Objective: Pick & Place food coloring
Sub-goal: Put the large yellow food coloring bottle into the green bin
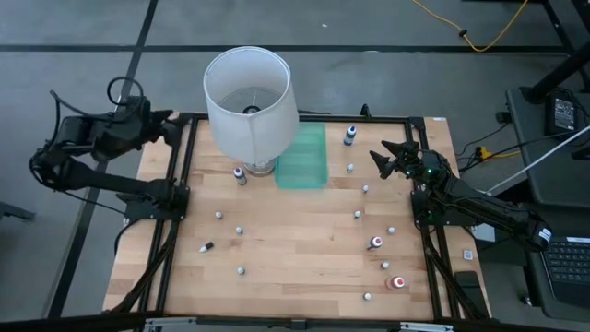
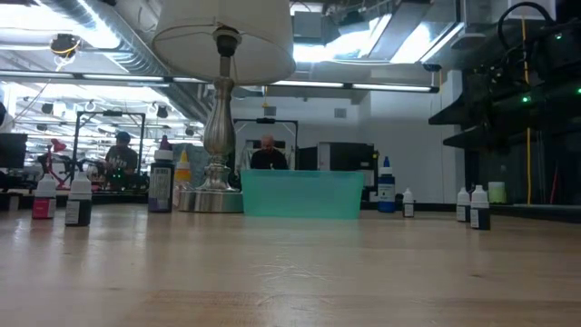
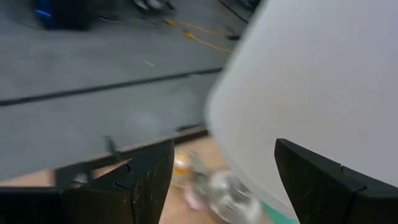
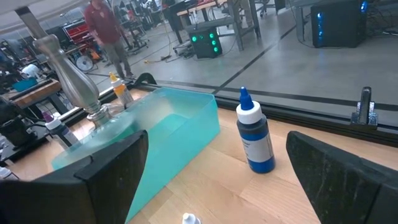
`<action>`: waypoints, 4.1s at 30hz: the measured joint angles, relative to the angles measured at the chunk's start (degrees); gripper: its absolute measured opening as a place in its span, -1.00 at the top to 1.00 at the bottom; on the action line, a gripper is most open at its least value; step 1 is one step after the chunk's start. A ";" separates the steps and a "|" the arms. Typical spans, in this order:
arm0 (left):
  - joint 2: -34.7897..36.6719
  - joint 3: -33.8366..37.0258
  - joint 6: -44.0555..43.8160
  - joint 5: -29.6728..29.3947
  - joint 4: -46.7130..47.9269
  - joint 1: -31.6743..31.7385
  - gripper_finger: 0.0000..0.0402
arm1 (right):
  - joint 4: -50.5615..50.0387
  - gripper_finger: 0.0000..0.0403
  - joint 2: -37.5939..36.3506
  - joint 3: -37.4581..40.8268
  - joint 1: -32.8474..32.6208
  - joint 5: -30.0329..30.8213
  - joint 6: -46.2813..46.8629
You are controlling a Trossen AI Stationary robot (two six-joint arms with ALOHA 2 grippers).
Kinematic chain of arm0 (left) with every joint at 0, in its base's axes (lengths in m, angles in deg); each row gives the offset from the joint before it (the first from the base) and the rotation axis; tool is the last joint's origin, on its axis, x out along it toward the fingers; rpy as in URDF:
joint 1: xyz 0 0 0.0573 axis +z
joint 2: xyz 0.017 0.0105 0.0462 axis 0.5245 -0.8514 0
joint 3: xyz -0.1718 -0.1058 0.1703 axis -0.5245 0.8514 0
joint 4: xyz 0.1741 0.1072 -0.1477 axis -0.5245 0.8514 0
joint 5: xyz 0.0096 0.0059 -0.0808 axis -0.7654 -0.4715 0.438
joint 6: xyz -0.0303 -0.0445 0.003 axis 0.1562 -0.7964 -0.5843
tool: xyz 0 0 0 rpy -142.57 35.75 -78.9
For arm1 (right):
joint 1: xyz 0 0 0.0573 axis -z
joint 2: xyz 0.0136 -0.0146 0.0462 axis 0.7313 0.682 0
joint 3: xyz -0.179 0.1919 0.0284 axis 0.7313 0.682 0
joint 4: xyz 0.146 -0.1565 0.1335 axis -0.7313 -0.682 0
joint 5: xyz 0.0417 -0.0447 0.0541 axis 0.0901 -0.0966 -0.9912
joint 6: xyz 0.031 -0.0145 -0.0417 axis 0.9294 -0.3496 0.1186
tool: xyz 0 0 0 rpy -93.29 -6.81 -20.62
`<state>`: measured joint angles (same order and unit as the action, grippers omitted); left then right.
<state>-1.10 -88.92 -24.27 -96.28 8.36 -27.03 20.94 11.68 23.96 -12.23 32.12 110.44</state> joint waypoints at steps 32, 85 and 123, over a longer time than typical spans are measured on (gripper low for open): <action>-13.16 9.67 4.08 -5.64 6.46 39.02 -0.35 | 0.02 -0.89 0.00 0.00 -0.01 0.00 0.00; -31.14 14.48 17.52 43.58 -15.48 51.88 -0.35 | -0.45 -0.89 0.00 0.00 -0.01 0.01 0.00; -42.80 14.55 28.47 43.74 -24.56 54.89 -0.35 | -0.48 -0.89 0.00 -0.01 0.00 0.00 0.00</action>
<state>-43.90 -74.37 4.20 -52.54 -16.21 27.86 20.46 11.68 23.95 -12.24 32.12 110.44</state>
